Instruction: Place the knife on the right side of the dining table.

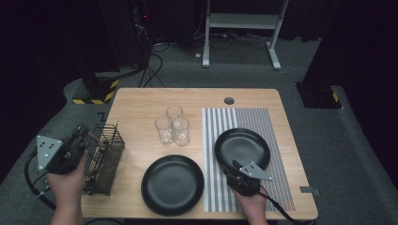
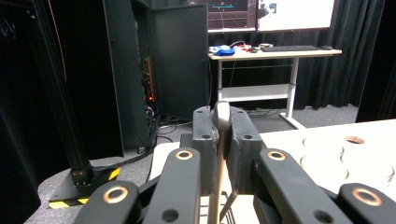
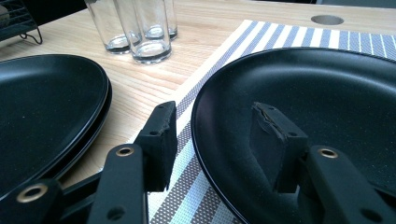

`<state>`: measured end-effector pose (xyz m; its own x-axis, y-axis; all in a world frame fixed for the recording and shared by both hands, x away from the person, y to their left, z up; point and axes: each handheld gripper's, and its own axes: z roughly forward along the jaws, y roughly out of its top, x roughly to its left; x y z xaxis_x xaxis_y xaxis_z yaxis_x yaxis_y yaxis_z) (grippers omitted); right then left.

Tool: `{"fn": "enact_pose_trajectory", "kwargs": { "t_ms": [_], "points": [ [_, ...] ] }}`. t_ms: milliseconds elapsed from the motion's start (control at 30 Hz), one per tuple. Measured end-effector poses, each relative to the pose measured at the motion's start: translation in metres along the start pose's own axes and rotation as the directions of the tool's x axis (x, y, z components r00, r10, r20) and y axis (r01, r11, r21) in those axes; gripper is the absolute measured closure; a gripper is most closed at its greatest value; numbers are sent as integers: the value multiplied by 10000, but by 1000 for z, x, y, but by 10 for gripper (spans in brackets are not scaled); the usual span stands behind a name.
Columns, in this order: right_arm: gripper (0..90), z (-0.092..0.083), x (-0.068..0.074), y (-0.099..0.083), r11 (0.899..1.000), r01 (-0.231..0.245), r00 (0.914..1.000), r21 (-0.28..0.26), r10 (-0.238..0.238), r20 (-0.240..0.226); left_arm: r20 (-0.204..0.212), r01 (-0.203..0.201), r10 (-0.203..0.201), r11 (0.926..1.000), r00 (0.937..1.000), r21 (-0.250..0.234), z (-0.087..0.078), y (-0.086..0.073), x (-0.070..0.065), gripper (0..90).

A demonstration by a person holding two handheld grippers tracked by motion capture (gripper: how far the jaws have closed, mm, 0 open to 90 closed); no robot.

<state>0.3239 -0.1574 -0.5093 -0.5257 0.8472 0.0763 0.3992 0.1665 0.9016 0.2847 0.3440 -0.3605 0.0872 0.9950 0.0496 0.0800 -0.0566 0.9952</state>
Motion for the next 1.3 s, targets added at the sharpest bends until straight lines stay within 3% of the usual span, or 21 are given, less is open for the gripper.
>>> {"fn": "enact_pose_trajectory", "kwargs": {
  "t_ms": [633, 1300],
  "points": [
    [501, -1, 0, 0, 10000, -9, 9999, -49, 10, 125, -364, 0, -19, 9985, 9993, -547, -2, 7, 8, 831],
    [501, -2, 1, -1, 10000, 24, 9999, -81, -23, 153, -218, -182, 153, 9899, 9996, -1404, -8, 23, 0, 832]
  ]
}}
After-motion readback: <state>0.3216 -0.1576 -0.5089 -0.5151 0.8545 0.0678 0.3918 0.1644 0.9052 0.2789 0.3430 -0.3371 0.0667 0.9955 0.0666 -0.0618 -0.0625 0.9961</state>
